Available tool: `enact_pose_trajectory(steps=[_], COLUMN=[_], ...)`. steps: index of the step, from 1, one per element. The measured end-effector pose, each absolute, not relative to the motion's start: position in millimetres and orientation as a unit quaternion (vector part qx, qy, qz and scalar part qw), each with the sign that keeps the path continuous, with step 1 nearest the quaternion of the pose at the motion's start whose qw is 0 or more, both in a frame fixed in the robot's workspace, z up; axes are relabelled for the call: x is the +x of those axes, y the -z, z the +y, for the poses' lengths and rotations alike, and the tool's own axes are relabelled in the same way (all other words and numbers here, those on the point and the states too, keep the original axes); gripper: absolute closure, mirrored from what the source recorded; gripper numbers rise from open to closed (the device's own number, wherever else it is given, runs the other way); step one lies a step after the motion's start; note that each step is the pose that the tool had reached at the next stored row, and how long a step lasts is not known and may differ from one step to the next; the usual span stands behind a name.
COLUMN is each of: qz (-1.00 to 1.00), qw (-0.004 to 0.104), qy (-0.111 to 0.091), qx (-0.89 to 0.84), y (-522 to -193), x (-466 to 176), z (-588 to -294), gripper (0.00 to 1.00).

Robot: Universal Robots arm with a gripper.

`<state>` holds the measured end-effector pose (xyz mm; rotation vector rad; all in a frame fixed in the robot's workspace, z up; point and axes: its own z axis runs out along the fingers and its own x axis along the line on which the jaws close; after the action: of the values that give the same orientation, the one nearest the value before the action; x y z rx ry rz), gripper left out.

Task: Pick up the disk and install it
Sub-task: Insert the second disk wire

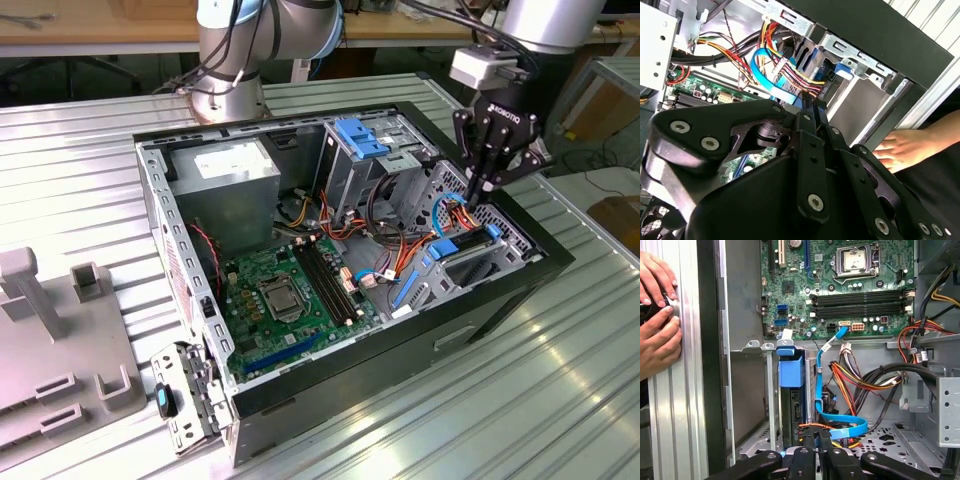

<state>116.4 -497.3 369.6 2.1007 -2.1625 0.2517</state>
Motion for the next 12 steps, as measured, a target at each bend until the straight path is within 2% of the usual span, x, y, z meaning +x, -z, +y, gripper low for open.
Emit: enact_pose_trajectory(steps=[5, 6, 9, 12], qz=[-0.713, -0.713, -0.713, -0.713], qw=[0.059, 0.059, 0.059, 0.06], qy=[-0.084, -0.084, -0.085, -0.085], qx=[0.693, 0.693, 0.693, 0.693], y=[-367.4, -366.8, -365.4, -364.1], x=[116.4, 116.4, 116.4, 116.4], z=[-497.3, -497.3, -497.3, -497.3], gripper=[0.82, 0.74, 0.74, 0.84])
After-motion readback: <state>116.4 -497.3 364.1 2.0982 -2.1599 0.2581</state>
